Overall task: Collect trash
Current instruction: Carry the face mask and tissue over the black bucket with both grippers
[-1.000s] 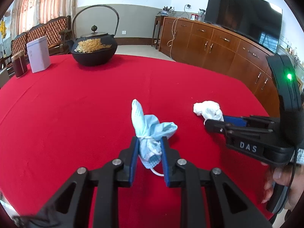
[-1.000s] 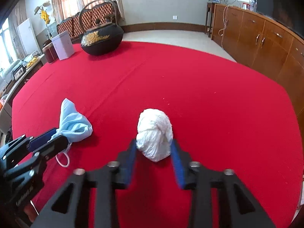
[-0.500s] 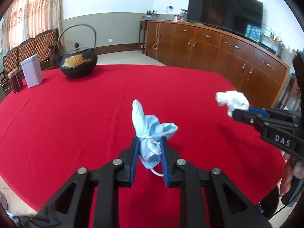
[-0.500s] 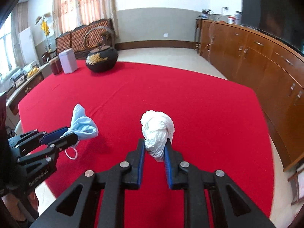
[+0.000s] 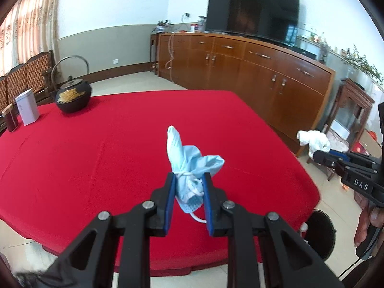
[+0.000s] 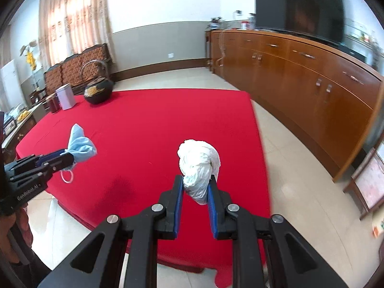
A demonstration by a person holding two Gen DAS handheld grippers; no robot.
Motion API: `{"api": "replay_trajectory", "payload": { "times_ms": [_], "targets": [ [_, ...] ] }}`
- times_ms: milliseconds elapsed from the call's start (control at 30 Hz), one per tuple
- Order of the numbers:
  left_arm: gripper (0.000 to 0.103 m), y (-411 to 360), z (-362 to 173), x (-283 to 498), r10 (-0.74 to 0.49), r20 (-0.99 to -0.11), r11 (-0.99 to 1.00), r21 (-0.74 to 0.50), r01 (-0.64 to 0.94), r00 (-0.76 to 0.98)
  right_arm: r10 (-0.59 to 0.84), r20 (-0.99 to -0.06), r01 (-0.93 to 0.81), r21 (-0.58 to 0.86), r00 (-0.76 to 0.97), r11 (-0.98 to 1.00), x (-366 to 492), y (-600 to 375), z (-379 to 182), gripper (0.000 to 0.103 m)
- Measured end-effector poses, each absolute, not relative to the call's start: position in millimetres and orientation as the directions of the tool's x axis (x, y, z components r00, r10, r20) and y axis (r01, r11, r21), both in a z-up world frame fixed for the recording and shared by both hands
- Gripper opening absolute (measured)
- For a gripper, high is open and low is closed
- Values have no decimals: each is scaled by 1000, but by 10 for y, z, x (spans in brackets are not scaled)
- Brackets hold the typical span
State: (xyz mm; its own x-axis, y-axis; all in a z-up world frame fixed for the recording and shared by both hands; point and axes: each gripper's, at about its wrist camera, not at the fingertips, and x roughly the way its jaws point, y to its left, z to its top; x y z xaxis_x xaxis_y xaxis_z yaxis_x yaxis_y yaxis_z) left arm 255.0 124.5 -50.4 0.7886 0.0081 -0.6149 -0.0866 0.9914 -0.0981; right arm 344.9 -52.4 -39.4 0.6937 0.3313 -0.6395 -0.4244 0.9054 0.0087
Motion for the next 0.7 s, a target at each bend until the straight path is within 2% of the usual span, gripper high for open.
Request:
{"api": "replay_trajectory", "payload": {
  "times_ms": [700],
  "targets": [
    [23,-8,-507,2428,-183,-608,983,-92,161,773,130,-645,-147,27,753,989,2581,-2429,-485,20]
  ]
}}
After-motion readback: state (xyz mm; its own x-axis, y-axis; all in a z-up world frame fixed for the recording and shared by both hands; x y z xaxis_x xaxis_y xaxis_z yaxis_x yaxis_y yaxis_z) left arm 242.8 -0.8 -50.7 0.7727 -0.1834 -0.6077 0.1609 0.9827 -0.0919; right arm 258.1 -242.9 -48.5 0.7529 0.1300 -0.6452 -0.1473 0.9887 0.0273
